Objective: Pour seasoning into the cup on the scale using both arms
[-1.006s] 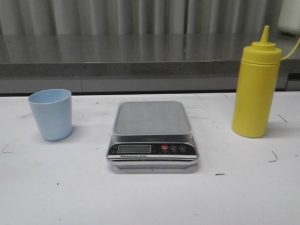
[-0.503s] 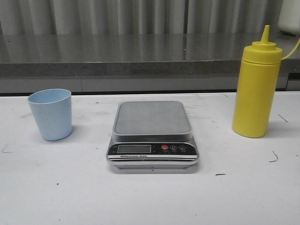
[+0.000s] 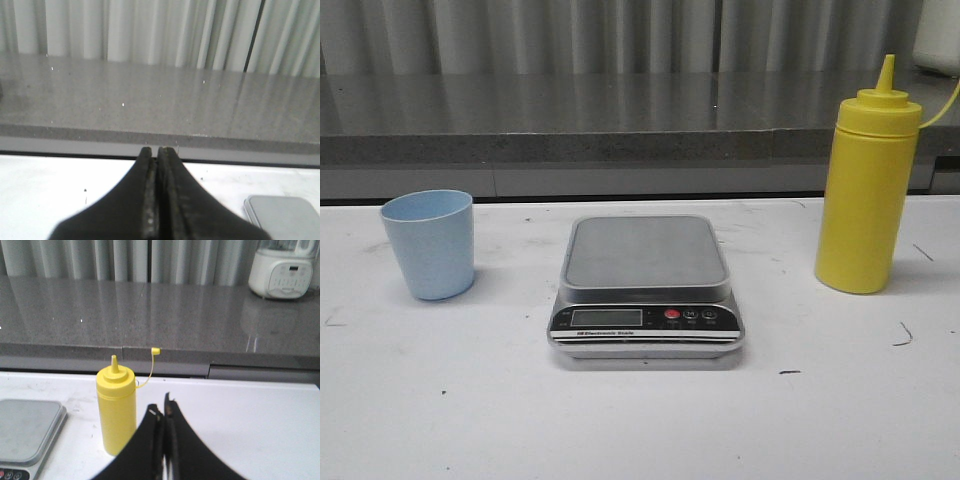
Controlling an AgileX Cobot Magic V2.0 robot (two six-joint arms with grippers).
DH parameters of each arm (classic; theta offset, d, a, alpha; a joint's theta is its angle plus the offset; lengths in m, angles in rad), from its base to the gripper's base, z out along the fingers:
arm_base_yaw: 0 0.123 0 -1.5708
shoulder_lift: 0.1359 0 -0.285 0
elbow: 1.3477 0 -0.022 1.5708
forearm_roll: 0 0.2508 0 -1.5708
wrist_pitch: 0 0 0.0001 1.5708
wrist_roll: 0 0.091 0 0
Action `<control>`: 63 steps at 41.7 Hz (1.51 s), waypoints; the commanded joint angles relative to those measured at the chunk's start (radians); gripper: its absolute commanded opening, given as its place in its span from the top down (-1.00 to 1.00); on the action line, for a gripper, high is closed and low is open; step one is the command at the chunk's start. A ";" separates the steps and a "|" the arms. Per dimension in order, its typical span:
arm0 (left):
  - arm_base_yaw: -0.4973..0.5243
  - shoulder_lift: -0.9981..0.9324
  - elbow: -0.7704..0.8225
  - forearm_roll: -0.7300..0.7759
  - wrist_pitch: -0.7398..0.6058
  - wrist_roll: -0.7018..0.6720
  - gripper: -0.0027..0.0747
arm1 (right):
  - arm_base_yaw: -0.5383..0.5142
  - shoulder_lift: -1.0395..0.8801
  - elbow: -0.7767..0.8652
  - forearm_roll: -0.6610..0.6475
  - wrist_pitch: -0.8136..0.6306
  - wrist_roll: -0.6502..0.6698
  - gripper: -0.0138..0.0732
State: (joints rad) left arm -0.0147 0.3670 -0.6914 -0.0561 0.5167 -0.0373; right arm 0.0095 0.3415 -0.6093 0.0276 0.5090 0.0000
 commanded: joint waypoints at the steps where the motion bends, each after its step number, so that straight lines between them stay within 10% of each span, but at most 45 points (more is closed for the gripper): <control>1: -0.001 0.087 -0.064 -0.010 -0.020 0.001 0.98 | -0.006 0.096 -0.077 -0.001 -0.002 -0.014 0.96; 18: -0.001 0.263 -0.054 -0.012 0.044 0.001 0.98 | -0.006 0.358 -0.071 0.001 0.044 -0.014 0.91; 25: -0.001 0.324 -0.054 -0.012 0.053 0.002 0.91 | -0.006 0.409 -0.071 0.001 0.055 -0.047 0.27; 33: -0.034 0.364 -0.054 -0.012 0.042 0.029 0.06 | -0.006 0.418 -0.071 0.001 0.075 -0.047 -0.49; 38: -0.093 0.395 -0.067 -0.012 0.042 0.029 -0.25 | -0.006 0.418 -0.071 0.001 0.077 -0.047 -0.50; 63: -0.205 0.969 -0.442 0.004 0.252 0.029 -0.26 | -0.006 0.418 -0.071 0.001 0.080 -0.047 -0.50</control>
State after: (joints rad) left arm -0.2116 1.2741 -1.0488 -0.0561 0.7909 -0.0079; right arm 0.0095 0.7574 -0.6508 0.0294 0.6432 -0.0355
